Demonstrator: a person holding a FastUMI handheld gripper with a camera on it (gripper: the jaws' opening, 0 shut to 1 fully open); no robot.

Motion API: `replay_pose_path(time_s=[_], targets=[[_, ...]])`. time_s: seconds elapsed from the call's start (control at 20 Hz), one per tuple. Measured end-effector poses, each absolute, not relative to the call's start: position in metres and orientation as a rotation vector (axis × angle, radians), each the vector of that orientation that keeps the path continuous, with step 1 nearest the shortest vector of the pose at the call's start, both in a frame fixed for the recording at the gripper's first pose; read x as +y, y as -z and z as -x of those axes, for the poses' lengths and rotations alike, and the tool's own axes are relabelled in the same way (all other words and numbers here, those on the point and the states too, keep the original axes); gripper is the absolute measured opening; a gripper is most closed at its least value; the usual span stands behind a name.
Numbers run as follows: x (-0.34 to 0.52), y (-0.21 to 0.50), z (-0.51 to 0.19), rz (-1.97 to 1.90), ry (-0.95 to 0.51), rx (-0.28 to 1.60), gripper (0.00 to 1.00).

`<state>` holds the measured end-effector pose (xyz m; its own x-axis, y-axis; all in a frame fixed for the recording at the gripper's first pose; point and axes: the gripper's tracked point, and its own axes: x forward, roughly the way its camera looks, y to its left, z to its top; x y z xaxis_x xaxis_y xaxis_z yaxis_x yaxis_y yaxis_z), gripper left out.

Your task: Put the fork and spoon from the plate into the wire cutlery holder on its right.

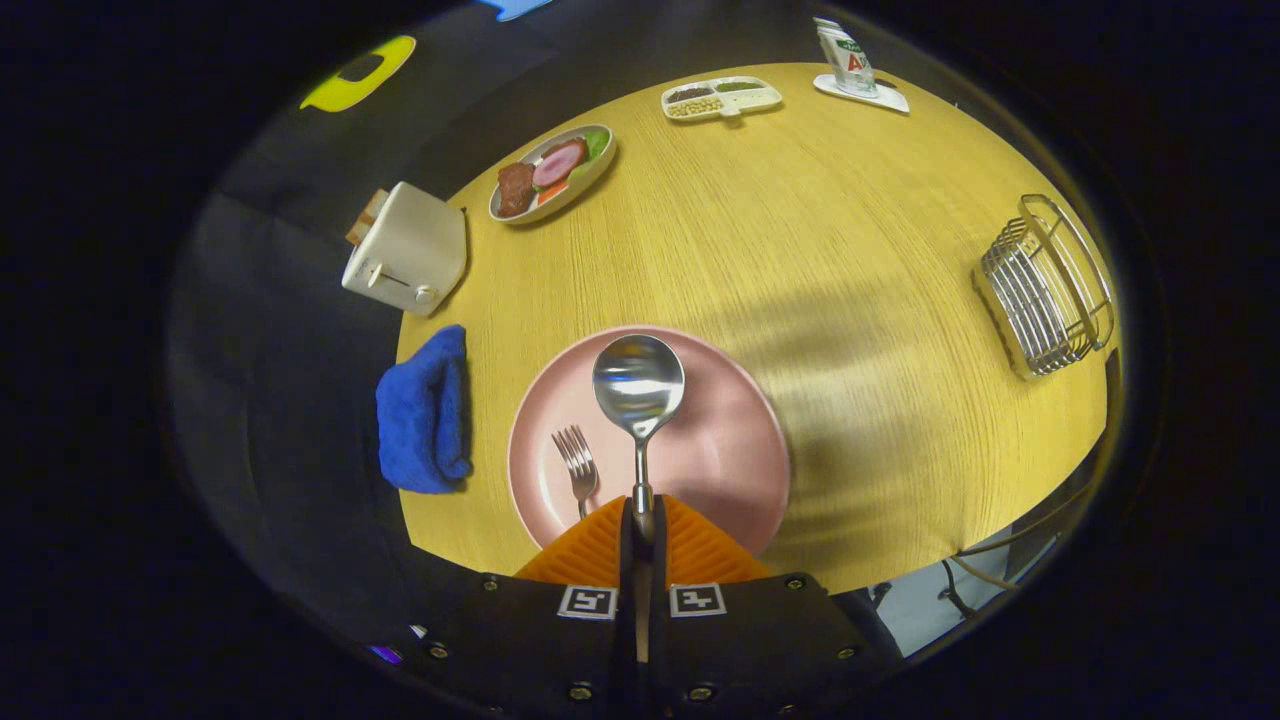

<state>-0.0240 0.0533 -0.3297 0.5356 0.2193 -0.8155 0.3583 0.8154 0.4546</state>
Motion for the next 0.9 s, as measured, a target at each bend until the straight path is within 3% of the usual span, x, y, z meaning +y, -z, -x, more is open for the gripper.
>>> replay_pose_path(time_s=[0.55,0.9], targets=[[-0.089,0.271,0.048,-0.647,0.283,0.852,0.05],[-0.154,0.276,0.087,-0.643,0.397,0.863,0.05]])
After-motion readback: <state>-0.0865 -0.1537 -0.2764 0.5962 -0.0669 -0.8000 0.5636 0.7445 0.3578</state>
